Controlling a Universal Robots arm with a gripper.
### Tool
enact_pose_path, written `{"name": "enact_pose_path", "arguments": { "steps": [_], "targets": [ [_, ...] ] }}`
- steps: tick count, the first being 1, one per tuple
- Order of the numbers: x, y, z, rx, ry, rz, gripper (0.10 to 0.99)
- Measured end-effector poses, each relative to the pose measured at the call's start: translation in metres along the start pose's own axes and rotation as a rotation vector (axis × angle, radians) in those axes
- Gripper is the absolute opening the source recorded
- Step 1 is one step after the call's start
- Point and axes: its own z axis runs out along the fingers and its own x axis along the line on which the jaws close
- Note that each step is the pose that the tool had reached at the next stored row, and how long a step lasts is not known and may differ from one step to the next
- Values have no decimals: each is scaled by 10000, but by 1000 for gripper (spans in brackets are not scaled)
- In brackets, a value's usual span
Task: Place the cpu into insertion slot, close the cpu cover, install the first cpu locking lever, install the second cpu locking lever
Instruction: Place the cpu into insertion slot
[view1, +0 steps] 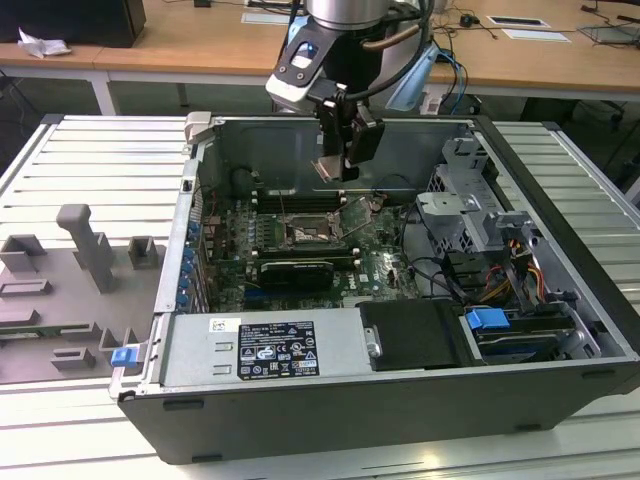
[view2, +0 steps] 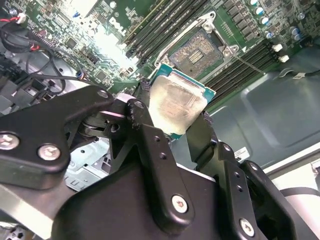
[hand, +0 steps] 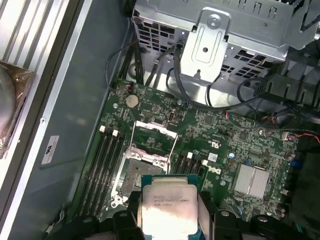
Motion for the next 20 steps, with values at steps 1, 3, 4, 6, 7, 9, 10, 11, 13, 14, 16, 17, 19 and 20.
{"name": "enact_pose_path", "arguments": {
  "steps": [1, 3, 4, 6, 7, 9, 10, 11, 13, 14, 16, 17, 19, 20],
  "targets": [
    [0, 0, 1, -1, -4, 46, 533],
    [0, 0, 1, -3, -15, 183, 533],
    [0, 0, 2, -4, -19, 233, 533],
    [0, 0, 3, -7, -35, 417, 533],
    [0, 0, 3, -8, -40, 481, 533],
    [0, 0, 4, -11, -53, 625, 533],
    [0, -1, 5, -11, -57, 677, 533],
    [0, 0, 5, -12, -61, 726, 533],
    [0, -1, 6, -14, -75, 893, 533],
    [0, -1, 6, -15, -79, 945, 533],
    [0, -1, 7, -17, -92, 1099, 533],
    [0, -1, 8, -19, -101, 1201, 533],
    [0, -1, 9, -23, -121, 1442, 533],
    [0, -1, 10, -24, -131, 1558, 533]
  ]
}}
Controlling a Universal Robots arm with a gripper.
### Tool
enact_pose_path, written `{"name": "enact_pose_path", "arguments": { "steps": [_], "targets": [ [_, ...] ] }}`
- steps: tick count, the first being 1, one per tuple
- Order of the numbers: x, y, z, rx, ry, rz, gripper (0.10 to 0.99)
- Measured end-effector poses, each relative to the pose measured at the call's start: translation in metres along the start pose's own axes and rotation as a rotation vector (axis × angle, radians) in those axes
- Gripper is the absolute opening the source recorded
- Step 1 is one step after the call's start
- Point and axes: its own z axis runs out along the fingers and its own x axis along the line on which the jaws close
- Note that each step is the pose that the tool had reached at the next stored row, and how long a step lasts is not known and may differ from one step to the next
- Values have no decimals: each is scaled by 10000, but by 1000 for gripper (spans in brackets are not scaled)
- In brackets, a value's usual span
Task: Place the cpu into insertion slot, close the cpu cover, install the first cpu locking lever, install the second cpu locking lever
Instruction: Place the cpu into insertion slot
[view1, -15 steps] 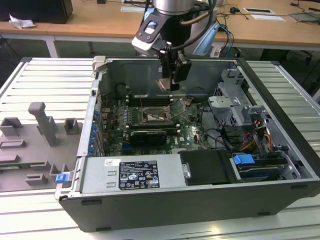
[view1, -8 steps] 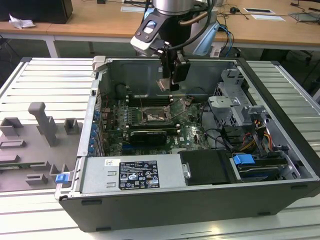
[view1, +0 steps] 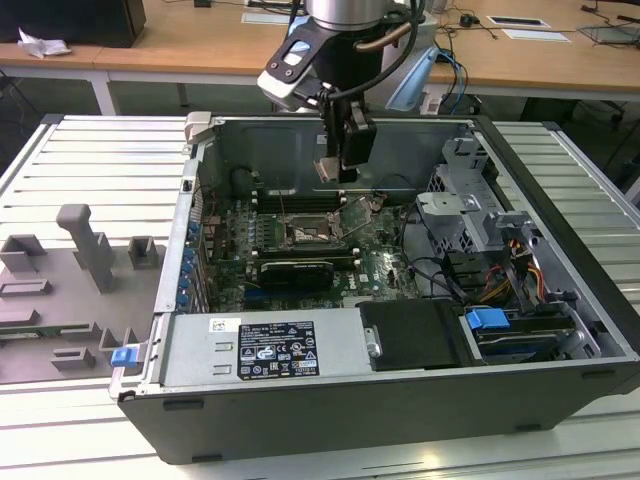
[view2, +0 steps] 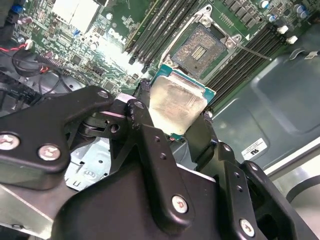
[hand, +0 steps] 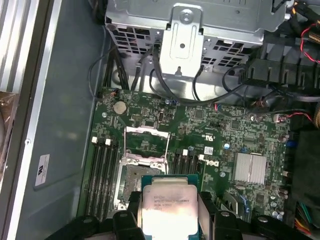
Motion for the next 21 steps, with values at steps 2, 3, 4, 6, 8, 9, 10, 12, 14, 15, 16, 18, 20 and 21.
{"name": "enact_pose_path", "arguments": {
  "steps": [2, 3, 4, 6, 8, 9, 10, 12, 14, 15, 16, 18, 20, 21],
  "targets": [
    [0, 0, 2, -4, -20, 233, 533],
    [0, 0, 3, -5, -28, 324, 533],
    [0, 0, 3, -7, -33, 392, 533],
    [0, 0, 4, -9, -46, 541, 533],
    [0, 0, 5, -12, -60, 716, 533],
    [0, 0, 6, -12, -64, 766, 533],
    [0, 0, 6, -13, -71, 843, 533],
    [0, -1, 8, -17, -90, 1067, 533],
    [0, -1, 11, -20, -106, 1253, 533],
    [0, -1, 12, -21, -111, 1310, 533],
    [0, -1, 13, -22, -115, 1362, 533],
    [0, -1, 20, -24, -132, 1546, 533],
    [0, -7, 38, -27, -144, 1699, 533],
    [1, -12, 48, -28, -147, 1739, 533]
  ]
}}
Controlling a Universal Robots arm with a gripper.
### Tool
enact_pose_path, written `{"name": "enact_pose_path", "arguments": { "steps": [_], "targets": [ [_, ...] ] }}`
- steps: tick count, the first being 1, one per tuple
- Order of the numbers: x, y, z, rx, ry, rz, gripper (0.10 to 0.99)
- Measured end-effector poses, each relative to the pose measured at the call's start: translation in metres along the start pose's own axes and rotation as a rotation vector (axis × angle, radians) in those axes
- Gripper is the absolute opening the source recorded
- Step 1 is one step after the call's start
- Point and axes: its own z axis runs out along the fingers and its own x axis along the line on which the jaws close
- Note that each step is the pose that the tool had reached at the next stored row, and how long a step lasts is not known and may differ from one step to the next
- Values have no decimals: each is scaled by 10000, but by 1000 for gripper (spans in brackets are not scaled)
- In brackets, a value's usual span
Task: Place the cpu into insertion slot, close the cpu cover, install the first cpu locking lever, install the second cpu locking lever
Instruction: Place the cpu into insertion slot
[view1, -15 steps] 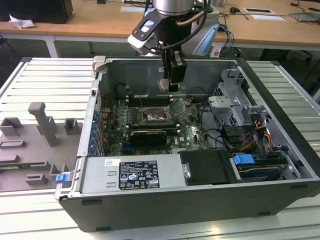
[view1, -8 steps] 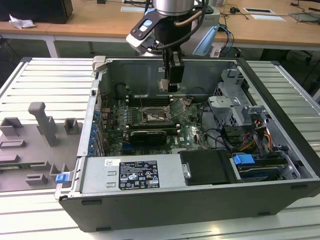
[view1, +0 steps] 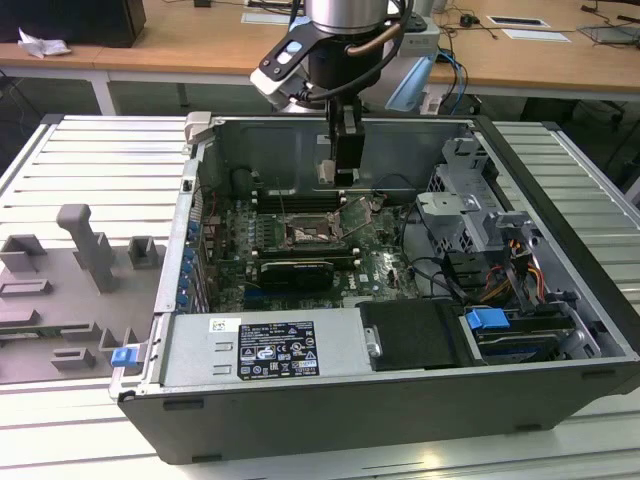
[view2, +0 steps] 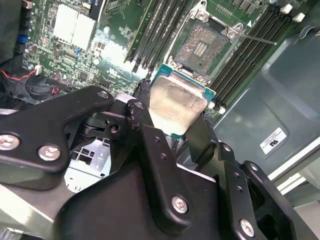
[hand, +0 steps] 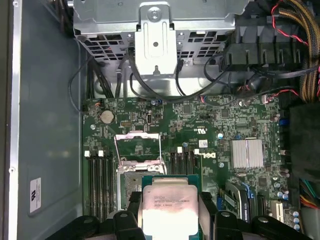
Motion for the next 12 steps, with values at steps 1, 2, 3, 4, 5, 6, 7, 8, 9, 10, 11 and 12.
{"name": "enact_pose_path", "arguments": {
  "steps": [1, 2, 3, 4, 5, 6, 7, 8, 9, 10, 11, 12],
  "targets": [
    [0, -3, 12, 0, -5, 48, 533],
    [0, -4, 21, -1, -7, 83, 533],
    [-1, -5, 29, -1, -11, 114, 533],
    [-1, -5, 34, -2, -12, 135, 533],
    [-1, -6, 39, -2, -15, 159, 533],
    [-1, -6, 43, -2, -16, 181, 533],
    [-1, -7, 46, -2, -17, 195, 533],
    [-1, -7, 50, -3, -20, 219, 533],
    [-1, -7, 55, -3, -23, 248, 533],
    [-1, -8, 58, -4, -24, 264, 533],
    [-1, -8, 60, -4, -24, 277, 533],
    [-1, -9, 64, -4, -27, 299, 533]
  ]
}}
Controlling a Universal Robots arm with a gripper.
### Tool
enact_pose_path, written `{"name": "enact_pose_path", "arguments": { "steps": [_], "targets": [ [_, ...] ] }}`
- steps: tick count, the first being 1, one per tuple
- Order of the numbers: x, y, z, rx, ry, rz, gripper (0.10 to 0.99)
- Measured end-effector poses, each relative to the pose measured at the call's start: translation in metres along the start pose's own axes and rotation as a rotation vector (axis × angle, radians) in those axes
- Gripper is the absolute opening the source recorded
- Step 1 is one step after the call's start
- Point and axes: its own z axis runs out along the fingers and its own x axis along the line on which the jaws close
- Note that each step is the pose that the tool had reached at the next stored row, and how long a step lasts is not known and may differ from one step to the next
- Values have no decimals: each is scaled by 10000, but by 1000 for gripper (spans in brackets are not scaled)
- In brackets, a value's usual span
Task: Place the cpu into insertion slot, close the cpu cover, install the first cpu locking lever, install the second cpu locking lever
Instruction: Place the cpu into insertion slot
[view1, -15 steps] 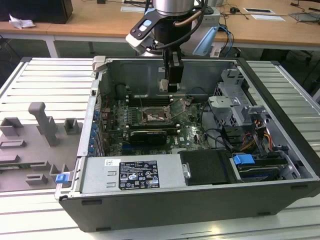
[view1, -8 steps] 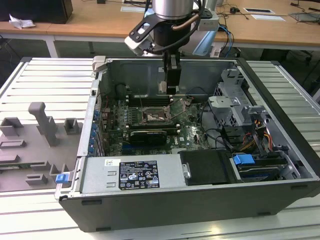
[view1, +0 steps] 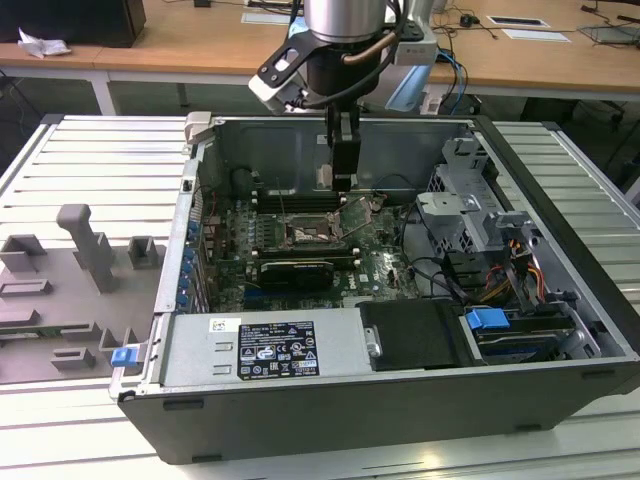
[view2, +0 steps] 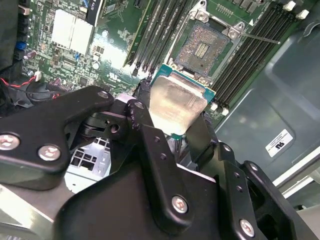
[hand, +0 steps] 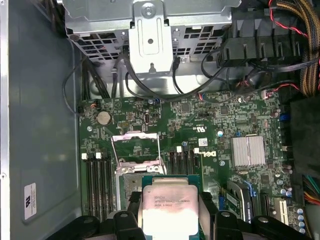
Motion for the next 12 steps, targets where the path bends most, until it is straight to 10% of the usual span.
{"name": "enact_pose_path", "arguments": {
  "steps": [12],
  "targets": [
    [0, -3, 31, -2, -10, 125, 533]
  ]
}}
